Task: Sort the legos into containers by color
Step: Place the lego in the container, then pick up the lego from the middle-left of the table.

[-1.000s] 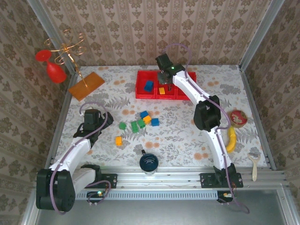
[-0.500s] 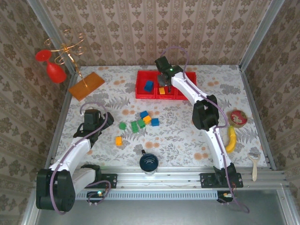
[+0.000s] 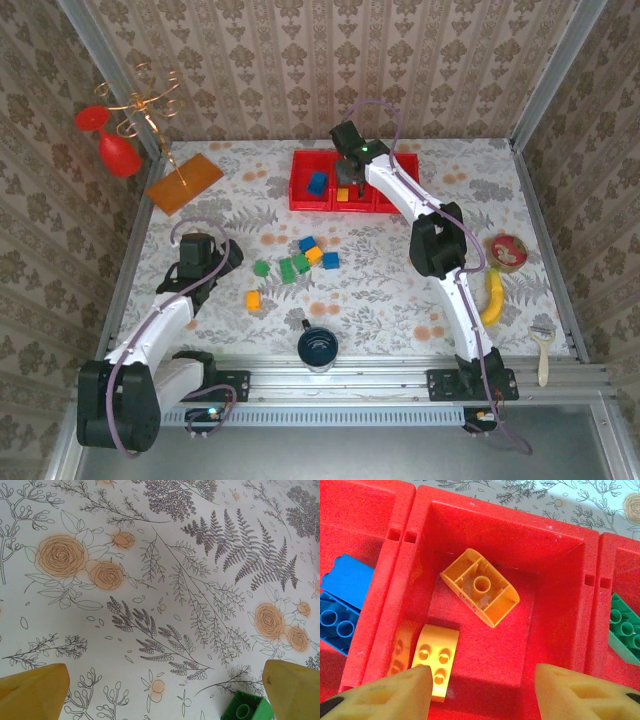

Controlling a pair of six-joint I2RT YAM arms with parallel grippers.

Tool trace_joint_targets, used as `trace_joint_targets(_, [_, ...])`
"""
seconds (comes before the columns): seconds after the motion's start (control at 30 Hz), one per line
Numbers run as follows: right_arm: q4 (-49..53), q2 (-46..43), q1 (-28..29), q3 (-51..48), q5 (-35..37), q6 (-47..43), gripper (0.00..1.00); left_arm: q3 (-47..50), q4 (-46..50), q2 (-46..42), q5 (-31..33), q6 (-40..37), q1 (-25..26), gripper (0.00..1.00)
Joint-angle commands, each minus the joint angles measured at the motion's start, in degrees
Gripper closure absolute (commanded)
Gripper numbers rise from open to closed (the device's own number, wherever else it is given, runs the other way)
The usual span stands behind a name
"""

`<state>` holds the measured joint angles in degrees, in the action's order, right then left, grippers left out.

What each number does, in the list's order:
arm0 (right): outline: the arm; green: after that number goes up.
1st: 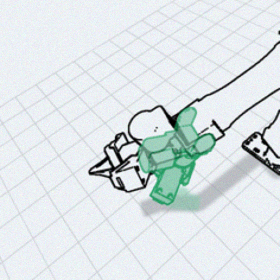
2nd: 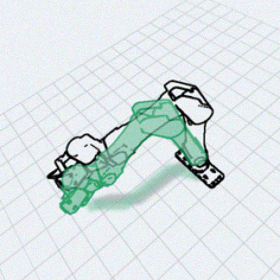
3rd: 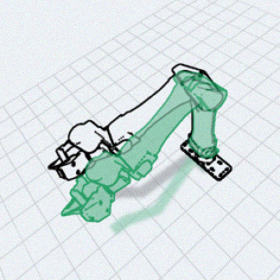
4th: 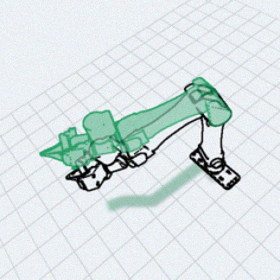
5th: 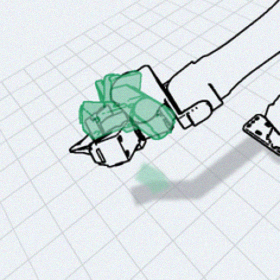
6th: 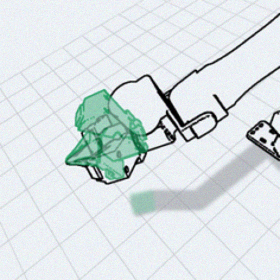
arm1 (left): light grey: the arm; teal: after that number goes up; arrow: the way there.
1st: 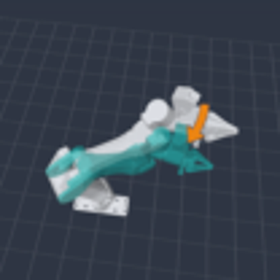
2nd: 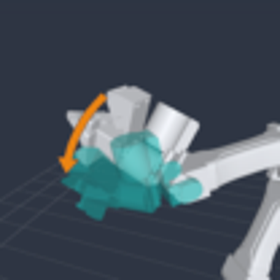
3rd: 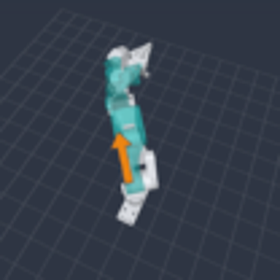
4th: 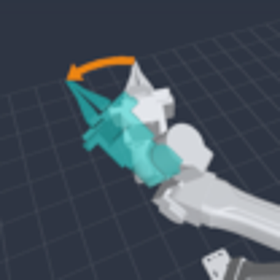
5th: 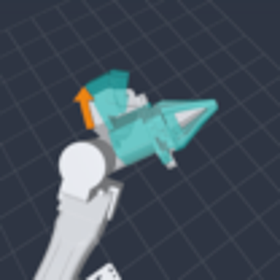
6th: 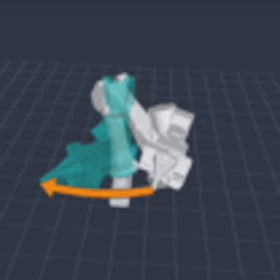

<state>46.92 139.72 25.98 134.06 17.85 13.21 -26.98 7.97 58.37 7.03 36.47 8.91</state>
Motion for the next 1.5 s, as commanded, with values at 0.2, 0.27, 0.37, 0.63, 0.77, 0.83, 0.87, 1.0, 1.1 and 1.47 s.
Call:
trace_joint_targets(0.2, [0.66, -10.31, 3.29, -5.98, 1.43, 0.17, 0.38, -1.01, 1.41, -0.93, -0.38, -0.70, -0.64, 0.00])
trace_joint_targets(0.27, [0.24, -11.77, 4.26, -7.49, 1.02, 0.40, 0.37, -0.97, 1.43, -0.97, -0.39, -0.70, -0.65, 0.00])
trace_joint_targets(0.37, [-0.24, -13.51, 5.95, -9.82, 0.31, 0.67, 0.35, -0.88, 1.43, -1.01, -0.26, -0.62, -0.73, 0.00])
trace_joint_targets(0.63, [-1.26, -16.38, 12.57, -14.69, -1.37, 1.91, 0.30, -0.44, 1.15, -1.06, 0.11, -0.17, -0.73, 0.00])
trace_joint_targets(0.77, [-0.78, -16.11, 15.52, -15.29, -3.14, 3.92, 0.28, -0.26, 1.17, -1.33, 0.46, -0.17, -0.74, 0.00])
trace_joint_targets(0.83, [-0.47, -15.62, 16.86, -15.32, -4.71, 5.31, 0.27, -0.18, 1.34, -1.72, 0.71, -0.17, -0.86, 0.00])
trace_joint_targets(0.87, [-0.50, -15.30, 17.51, -15.39, -5.48, 5.68, 0.27, -0.11, 1.44, -1.86, 0.87, -0.19, -0.83, 0.00])
trace_joint_targets(1.0, [-1.60, -13.77, 19.87, -15.65, -7.93, 4.93, 0.25, 0.09, 1.61, -2.60, 1.48, -0.08, -0.92, 0.00])
trace_joint_targets(1.1, [-2.30, -12.35, 21.58, -15.58, -9.80, 2.73, 0.23, 0.18, 1.94, -3.12, 1.85, -0.08, -1.00, 0.00])
trace_joint_targets(1.47, [-2.39, -6.77, 26.10, -13.23, -16.60, -3.97, 0.19, 0.01, 3.74, -4.38, 2.16, -1.07, -3.60, 0.00])
